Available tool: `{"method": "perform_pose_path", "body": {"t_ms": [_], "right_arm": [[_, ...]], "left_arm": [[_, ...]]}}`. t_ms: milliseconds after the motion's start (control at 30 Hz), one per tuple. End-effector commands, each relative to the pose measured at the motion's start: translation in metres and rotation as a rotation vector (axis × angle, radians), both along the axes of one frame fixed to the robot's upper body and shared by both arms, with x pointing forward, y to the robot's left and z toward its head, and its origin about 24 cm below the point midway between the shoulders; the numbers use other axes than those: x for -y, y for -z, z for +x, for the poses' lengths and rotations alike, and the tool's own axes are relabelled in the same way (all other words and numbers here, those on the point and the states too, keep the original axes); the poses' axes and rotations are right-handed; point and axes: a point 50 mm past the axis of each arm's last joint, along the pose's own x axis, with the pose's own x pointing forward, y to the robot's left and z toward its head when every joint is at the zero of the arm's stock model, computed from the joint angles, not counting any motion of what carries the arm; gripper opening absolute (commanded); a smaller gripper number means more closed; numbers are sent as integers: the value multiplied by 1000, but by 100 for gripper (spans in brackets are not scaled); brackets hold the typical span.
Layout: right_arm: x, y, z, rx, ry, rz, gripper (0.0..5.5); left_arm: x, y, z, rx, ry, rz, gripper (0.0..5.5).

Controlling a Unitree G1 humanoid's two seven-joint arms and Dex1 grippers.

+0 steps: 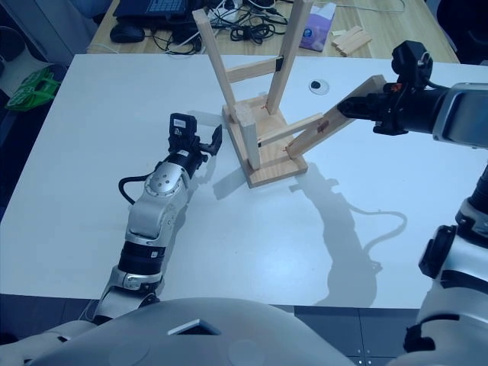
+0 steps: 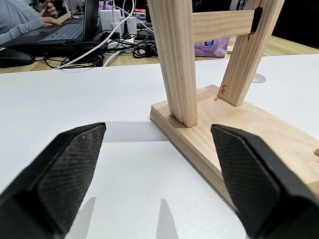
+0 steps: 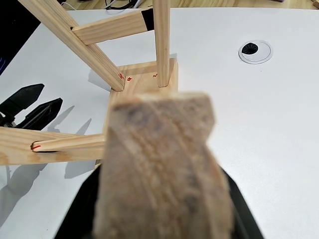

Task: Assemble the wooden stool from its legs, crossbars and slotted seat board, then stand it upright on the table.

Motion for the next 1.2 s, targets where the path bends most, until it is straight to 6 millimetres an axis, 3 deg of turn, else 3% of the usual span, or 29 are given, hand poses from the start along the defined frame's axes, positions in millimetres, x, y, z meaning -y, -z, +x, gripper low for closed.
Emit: {"method": "perform_pose_path", "body": {"t_ms": [33, 200, 433, 767, 800, 1067, 1200], "right_arm": [[-9, 18, 8, -102, 13, 9, 102], [-10, 19, 10, -99, 27, 15, 102], [-18, 16, 11, -47, 9, 46, 102], [-22, 8, 9, 167, -25, 111, 102], [-21, 8, 9, 180, -22, 114, 140], [-18, 12, 7, 232, -3, 137, 278], [-14, 10, 10, 306, 44, 151, 278]], "left_arm": [[6, -1, 0, -4, 12, -15, 391], [3, -8, 11, 41, 33, 28, 391], [3, -36, 46, 143, 69, 45, 391], [16, 4, 24, 31, 132, 45, 391], [17, 5, 23, 29, 135, 43, 391], [21, 11, 17, 9, 147, 35, 391], [24, 12, 15, 2, 156, 32, 391]]}}
